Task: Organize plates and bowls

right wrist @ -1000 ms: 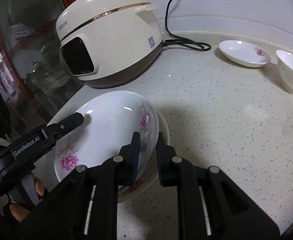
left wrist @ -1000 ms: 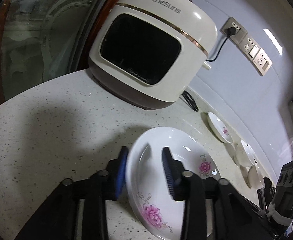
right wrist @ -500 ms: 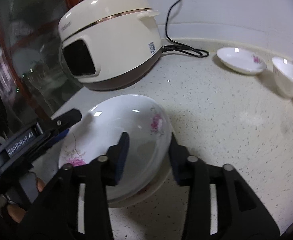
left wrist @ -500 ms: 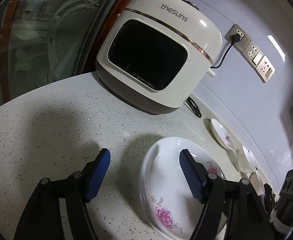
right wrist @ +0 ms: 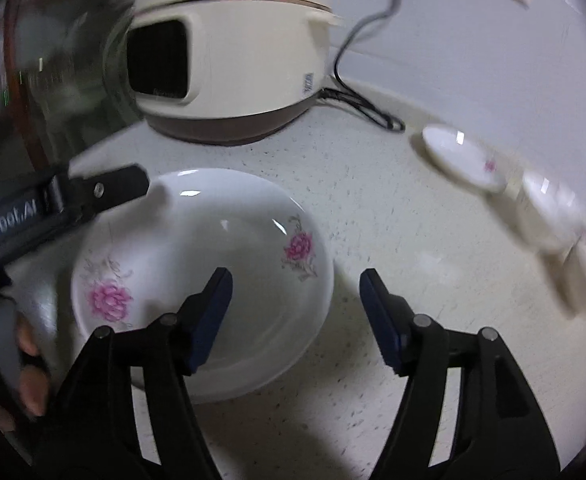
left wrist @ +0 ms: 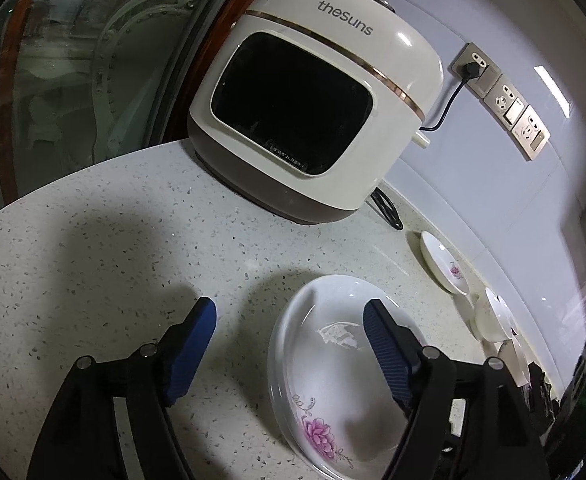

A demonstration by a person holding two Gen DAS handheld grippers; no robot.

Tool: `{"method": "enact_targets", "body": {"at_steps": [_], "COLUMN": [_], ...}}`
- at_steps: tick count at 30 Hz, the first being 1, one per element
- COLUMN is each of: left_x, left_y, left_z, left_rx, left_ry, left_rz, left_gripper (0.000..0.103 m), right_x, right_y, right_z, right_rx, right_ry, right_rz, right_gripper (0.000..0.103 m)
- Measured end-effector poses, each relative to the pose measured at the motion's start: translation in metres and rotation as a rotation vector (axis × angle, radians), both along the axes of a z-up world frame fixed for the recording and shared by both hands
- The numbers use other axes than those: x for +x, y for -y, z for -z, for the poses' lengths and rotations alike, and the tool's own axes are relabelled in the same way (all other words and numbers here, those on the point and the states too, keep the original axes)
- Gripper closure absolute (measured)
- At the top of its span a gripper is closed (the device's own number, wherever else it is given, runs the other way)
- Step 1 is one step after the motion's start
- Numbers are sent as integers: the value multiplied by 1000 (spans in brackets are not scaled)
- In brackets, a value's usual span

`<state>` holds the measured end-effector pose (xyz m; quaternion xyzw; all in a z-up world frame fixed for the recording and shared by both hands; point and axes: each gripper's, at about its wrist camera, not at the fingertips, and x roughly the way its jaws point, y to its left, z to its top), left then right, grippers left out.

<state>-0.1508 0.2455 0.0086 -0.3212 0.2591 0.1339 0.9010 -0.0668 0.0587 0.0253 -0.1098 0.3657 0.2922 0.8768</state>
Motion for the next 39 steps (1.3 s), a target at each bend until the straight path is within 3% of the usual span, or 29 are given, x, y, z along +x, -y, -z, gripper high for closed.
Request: {"method": "enact_targets", "body": {"at_steps": [5,11,15,17,20,25,30,34,39], "left_x": [-5,-27,-38,-37,-18,54,148,205,258], "left_y": [0,4,29,53,89,125,151,159,162], "left_z": [-2,-12,-28,-39,-54,-71,-72,-52,-27], "left_rx": [1,12,140,217,210,80,38,6,59], "left_ry": [34,191,265,293,316,213,51,-40,-138], "left_rz": [-5,-3,-17,24,156,277,299,219,144], "left_gripper": [21,19,18,16,12,12,12,12,12], "right_x": [23,34,45,50,53,59,58,52,48], "right_y": [55,98,129,148,168,181,180,197,224], "right_z": [0,2,2,2,2,3,5,0,-2], "right_rx": [237,267,286,323,364,400,390,465,556], "right_ry": [-112,-122,-112,-116,-115,-134,-148,-91,-48], "right_rz": [88,146,216,265,307,337,325,399,531], "right_gripper": [33,30,29,29,28,29,34,34,34]}}
